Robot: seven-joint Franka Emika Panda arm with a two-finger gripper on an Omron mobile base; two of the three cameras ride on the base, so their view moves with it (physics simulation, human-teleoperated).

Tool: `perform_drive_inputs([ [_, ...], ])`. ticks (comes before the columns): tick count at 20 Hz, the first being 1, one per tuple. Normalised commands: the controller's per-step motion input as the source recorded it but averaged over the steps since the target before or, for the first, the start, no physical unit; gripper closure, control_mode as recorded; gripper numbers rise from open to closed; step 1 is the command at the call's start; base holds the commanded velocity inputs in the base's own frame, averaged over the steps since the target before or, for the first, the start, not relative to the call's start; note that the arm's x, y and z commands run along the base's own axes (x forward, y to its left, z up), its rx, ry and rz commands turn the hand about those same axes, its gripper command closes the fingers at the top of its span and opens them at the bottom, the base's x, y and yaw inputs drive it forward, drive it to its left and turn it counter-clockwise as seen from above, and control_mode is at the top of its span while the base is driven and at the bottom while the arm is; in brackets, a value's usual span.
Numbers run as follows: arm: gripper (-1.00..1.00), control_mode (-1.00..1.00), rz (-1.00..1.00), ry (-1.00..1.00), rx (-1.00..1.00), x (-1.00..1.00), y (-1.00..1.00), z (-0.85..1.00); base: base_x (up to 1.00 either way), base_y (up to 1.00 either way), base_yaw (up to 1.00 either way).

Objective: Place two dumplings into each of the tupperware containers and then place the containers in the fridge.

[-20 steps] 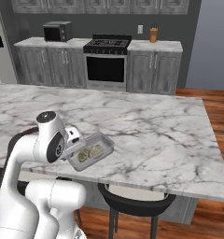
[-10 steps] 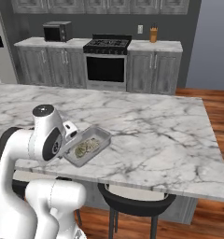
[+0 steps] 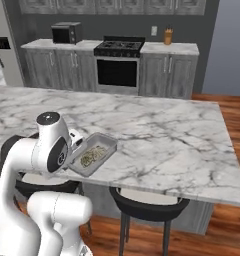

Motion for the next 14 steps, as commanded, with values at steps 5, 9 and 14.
perform_drive_inputs([
  [5, 1.00, 1.00, 0.00, 0.00, 0.00, 0.00, 0.00, 0.00, -0.93, 0.02, 0.01],
  [9, 1.00, 1.00, 0.00, 0.00, 0.00, 0.00, 0.00, 0.00, -0.86, 0.44, 0.00],
  [14, 1.00, 1.00, 0.00, 0.00, 0.00, 0.00, 0.00, 0.00, -0.64, 0.89, 0.00],
])
